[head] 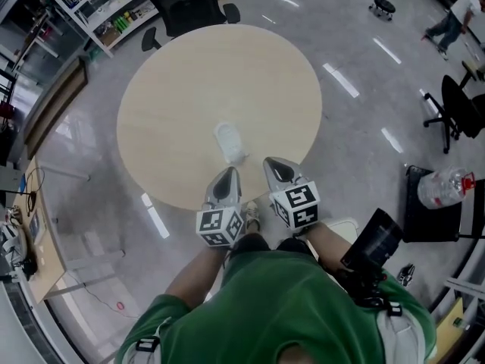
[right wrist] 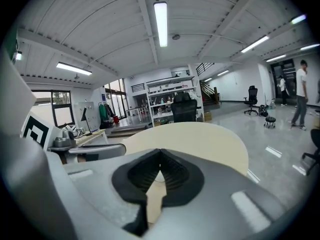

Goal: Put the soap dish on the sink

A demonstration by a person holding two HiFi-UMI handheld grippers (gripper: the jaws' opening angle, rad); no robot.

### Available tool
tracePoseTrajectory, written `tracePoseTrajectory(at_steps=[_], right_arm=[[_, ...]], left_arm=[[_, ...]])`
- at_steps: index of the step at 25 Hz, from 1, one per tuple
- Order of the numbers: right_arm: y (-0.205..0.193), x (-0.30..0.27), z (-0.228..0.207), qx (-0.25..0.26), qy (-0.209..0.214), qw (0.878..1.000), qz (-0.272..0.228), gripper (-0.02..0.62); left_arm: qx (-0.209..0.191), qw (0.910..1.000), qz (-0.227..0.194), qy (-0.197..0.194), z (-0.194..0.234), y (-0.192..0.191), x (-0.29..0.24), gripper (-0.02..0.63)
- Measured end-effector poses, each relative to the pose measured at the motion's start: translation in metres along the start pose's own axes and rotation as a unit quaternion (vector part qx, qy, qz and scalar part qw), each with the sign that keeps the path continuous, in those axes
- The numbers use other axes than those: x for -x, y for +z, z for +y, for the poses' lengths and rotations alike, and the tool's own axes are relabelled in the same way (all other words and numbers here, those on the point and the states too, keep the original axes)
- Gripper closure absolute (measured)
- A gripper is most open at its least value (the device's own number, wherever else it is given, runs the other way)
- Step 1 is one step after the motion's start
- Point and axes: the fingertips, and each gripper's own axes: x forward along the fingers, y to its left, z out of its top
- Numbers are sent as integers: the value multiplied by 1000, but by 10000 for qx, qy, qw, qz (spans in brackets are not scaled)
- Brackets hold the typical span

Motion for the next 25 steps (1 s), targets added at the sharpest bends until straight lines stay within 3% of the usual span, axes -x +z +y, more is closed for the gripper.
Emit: tracePoseTrajectory(at_steps=[8, 14, 19, 25], right_arm=[[-1, 62, 22, 196, 277, 9990, -300, 594], [3, 88, 53, 400, 459, 9971, -459, 594], [22, 94, 78, 582, 430, 9953, -644, 594], [36, 98, 92, 623, 206, 9948, -782, 594]], left_arm=[[-400, 9974, -476, 368, -40, 9, 57, 600], [-853, 9905, -908, 580, -50, 27, 93, 600], [-1173, 9841, -1256, 459, -50, 51, 107, 600], [-1029, 9860, -1300, 188, -44, 64, 119, 600]])
